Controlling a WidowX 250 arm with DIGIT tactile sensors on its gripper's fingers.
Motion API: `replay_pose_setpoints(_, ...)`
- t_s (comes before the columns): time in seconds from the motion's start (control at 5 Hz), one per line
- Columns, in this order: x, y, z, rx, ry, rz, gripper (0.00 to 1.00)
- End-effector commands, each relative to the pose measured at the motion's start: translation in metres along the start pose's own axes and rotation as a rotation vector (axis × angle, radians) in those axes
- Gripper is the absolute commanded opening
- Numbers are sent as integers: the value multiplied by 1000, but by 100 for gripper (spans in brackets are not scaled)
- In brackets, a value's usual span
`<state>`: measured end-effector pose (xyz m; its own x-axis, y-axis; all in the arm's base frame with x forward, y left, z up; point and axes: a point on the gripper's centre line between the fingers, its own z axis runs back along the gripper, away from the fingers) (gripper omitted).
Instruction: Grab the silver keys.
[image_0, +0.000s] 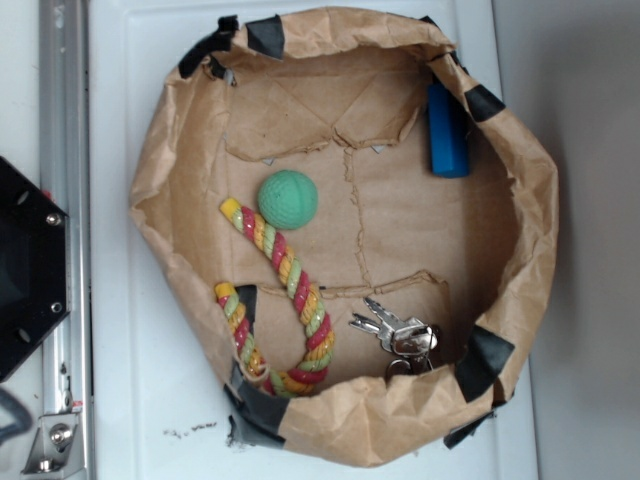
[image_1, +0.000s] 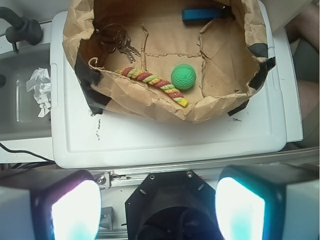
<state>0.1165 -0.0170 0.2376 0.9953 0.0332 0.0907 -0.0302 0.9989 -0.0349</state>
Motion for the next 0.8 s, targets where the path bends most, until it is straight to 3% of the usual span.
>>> replay_pose_setpoints(0.0, 0, 0, 0, 0, 0, 0, 100)
replay_pose_setpoints(0.2, 33, -21, -2, 6, -44, 71, 100)
replay_pose_setpoints(0.4, 66, -41, -5, 8, -123, -8, 100)
replay_pose_setpoints(0.6, 80, -42, -14, 4, -147, -77, 100)
